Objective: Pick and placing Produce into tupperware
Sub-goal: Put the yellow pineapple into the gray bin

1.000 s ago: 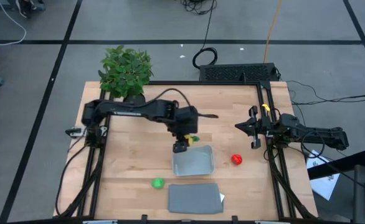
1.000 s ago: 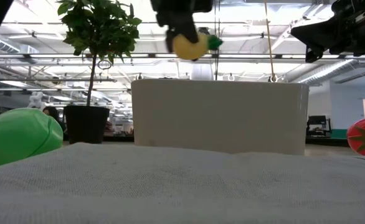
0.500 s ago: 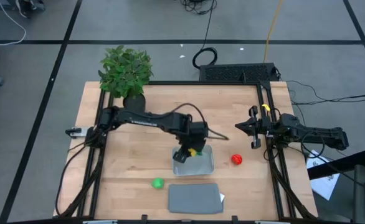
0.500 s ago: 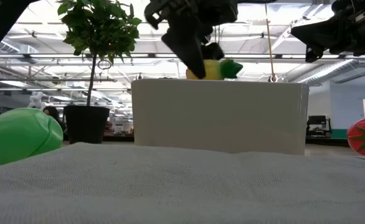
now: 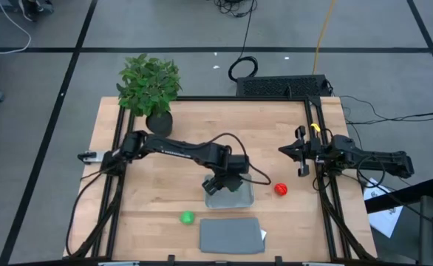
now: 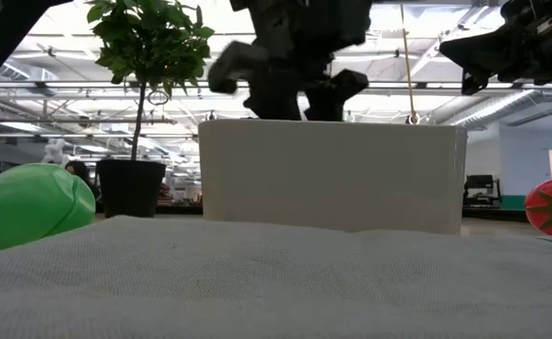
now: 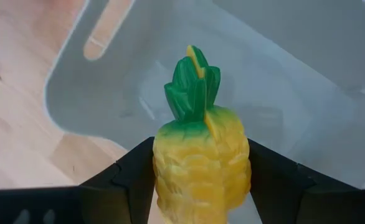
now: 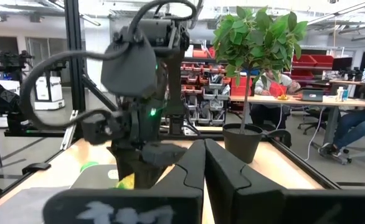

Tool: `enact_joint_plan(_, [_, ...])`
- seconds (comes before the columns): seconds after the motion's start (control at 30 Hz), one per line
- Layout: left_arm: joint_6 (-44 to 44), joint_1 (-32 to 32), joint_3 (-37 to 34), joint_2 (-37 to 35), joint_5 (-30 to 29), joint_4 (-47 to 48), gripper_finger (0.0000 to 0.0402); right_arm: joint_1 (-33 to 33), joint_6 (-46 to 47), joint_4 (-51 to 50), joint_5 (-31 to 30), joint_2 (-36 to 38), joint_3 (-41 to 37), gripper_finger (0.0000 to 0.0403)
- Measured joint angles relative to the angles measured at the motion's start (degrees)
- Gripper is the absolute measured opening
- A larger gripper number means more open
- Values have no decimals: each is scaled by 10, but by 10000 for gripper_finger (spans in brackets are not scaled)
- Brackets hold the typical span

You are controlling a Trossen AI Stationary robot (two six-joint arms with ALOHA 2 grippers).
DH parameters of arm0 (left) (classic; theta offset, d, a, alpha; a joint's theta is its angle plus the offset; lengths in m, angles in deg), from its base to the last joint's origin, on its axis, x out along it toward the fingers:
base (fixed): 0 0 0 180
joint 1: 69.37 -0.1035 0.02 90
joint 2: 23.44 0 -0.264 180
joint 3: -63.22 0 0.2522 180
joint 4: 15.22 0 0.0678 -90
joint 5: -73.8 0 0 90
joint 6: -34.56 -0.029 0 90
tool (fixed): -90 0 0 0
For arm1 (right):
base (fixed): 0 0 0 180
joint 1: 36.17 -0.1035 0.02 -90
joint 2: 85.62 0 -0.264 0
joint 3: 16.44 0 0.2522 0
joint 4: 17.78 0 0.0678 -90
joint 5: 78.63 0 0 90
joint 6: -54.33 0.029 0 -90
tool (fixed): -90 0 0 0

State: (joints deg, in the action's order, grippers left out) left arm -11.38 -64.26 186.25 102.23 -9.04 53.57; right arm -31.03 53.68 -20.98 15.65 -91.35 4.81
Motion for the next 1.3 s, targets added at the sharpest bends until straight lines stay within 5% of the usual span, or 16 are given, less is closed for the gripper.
enact_joint_plan(0.23, [72,-1,0,7,2,4,214,0,0,0,0,-11,0,0])
enact_joint_plan(0.5, [265,3,0,4,59,20,214,0,-1,0,0,-20,0,0])
enact_joint_plan(0.87, [502,16,0,4,21,20,214,0,-1,-1,0,-21,0,0])
enact_joint_plan(1.3, [521,44,-9,4,-28,14,214,0,0,-1,0,-21,0,0])
